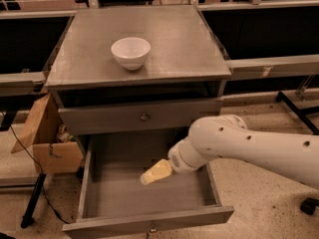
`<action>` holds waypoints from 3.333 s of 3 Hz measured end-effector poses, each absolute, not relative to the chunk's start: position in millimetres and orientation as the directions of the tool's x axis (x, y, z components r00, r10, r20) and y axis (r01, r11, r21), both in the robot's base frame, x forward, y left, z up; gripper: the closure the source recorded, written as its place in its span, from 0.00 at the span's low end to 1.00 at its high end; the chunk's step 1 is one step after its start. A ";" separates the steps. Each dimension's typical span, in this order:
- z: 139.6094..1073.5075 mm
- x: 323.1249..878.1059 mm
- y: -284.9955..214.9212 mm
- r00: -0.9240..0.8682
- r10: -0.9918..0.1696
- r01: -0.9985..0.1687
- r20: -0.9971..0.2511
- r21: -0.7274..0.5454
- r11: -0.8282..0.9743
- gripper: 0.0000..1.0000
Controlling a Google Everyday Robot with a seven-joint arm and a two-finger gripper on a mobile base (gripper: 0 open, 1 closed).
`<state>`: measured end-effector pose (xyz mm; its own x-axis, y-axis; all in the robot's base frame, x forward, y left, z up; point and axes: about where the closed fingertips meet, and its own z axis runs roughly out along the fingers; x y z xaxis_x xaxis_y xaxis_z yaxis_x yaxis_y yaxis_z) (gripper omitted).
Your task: Pick green can from middle drawer and place on counter
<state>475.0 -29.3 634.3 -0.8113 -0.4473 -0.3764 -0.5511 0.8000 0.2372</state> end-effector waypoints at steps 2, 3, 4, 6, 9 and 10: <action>558.3 558.6 -45.3 -0.861 -0.307 -0.427 -0.406 0.247 0.870 0.00; 557.3 559.4 -45.3 -0.860 -0.305 -0.428 -0.409 0.250 0.869 0.00; 545.1 568.4 -45.7 -0.849 -0.284 -0.437 -0.446 0.290 0.851 0.00; 485.1 622.2 -44.2 -0.846 -0.166 -0.427 -0.507 0.459 0.779 0.00; 429.5 665.1 -57.5 -0.880 0.013 -0.297 -0.475 0.571 0.765 0.00; 435.5 671.7 -62.1 -0.863 0.051 -0.263 -0.502 0.534 0.803 0.00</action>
Offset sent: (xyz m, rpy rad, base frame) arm 0.1434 -0.0131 -0.1148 0.0304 -0.0246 -0.2264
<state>671.7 -62.1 435.5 -0.8635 0.0505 -0.5018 -0.2634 0.8033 0.5341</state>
